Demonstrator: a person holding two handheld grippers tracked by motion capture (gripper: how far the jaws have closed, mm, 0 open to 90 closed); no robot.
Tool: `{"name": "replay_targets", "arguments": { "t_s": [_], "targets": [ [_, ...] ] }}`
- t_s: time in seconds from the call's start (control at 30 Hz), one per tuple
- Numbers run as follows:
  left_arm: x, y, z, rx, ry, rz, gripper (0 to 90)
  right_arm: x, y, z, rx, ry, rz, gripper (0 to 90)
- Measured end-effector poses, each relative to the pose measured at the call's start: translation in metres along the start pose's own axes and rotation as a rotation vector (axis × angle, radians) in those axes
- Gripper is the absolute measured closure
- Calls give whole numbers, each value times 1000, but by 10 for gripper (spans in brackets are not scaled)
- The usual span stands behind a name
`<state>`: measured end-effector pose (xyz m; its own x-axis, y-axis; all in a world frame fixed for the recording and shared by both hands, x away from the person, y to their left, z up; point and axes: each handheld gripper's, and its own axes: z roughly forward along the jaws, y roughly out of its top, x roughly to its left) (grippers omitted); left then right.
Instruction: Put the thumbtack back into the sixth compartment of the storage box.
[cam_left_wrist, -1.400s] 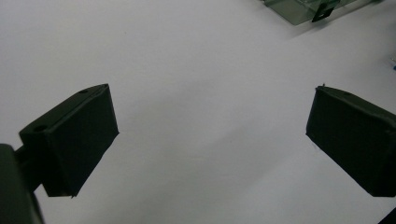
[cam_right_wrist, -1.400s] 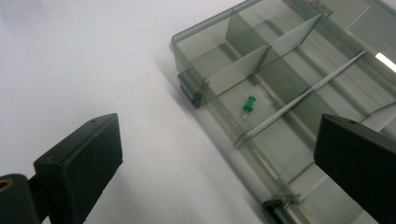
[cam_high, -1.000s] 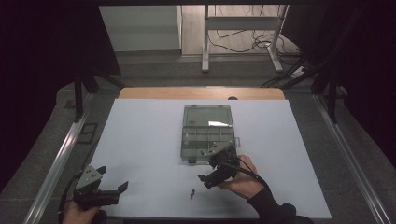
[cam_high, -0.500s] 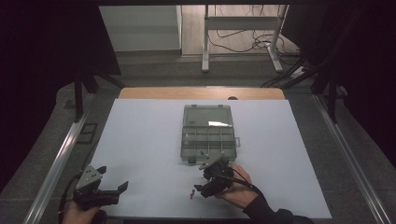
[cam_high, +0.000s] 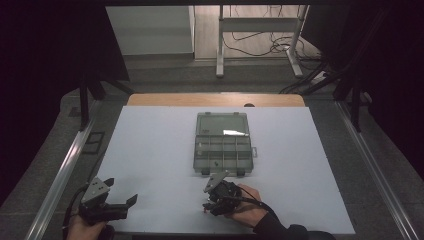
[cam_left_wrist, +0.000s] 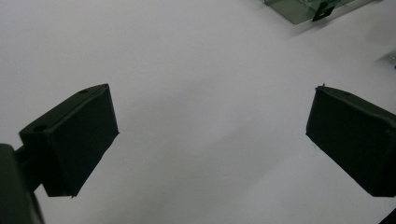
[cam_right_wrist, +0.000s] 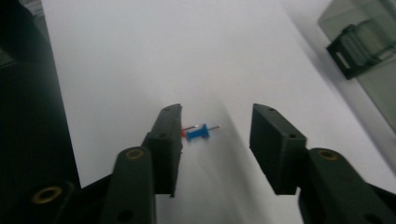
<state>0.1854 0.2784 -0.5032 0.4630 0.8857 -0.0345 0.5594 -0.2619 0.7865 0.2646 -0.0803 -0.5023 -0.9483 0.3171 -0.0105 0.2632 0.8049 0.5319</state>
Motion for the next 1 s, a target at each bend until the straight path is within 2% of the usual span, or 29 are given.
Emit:
{"name": "replay_targets", "arguments": {
  "t_s": [0.17,0.6,1.0],
  "targets": [
    [0,0,0,1,0,2,25,1,1,5,11,9,-19,612],
    [0,0,0,0,0,5,25,2,2,14,23,20,-32,626],
    [-1,0,0,1,0,7,25,2,2,17,36,23,-50,685]
  ]
}}
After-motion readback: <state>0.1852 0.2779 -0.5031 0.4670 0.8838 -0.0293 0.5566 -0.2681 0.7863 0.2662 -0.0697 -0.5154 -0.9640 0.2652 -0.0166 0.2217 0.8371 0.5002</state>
